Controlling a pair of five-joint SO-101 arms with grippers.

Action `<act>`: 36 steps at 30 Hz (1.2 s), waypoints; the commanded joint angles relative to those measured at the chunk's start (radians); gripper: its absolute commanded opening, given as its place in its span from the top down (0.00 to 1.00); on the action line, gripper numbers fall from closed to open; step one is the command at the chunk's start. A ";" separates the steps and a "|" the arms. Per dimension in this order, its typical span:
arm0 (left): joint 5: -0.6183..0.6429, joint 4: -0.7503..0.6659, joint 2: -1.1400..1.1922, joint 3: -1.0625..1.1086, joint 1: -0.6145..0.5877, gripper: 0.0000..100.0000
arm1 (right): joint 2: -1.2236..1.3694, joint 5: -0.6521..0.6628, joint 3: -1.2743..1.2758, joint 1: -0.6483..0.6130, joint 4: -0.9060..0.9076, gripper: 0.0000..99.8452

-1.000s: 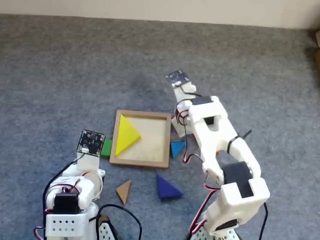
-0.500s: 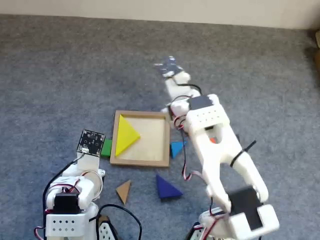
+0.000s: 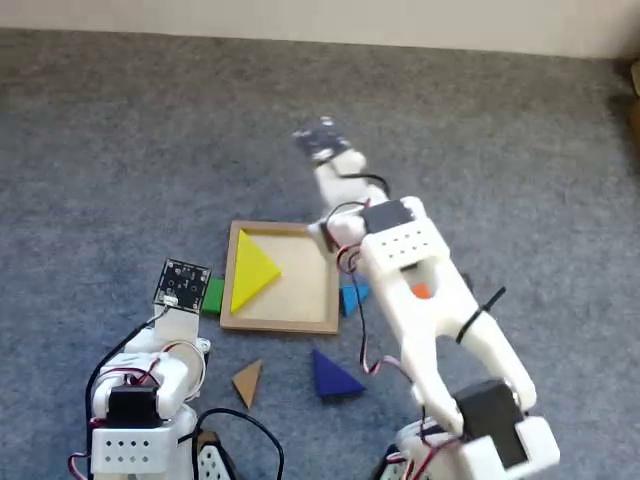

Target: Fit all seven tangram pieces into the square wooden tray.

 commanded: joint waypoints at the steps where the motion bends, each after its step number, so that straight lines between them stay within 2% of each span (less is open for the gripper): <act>1: -0.002 0.005 -0.036 0.021 -0.013 0.99 | 0.084 -0.146 -0.070 0.079 -0.024 0.62; 14: -0.002 0.005 -0.036 0.021 -0.013 0.99 | 0.409 -0.353 -0.326 0.137 -0.068 0.61; 22: -0.002 0.005 -0.036 0.021 -0.013 0.99 | 0.550 -0.344 -0.354 0.142 -0.093 0.61; 28: -0.002 0.005 -0.036 0.021 -0.013 0.99 | 0.552 -0.170 -0.381 0.199 0.070 0.61; 36: -0.002 0.005 -0.036 0.021 -0.013 0.99 | 0.549 -0.155 -0.490 0.234 0.188 0.61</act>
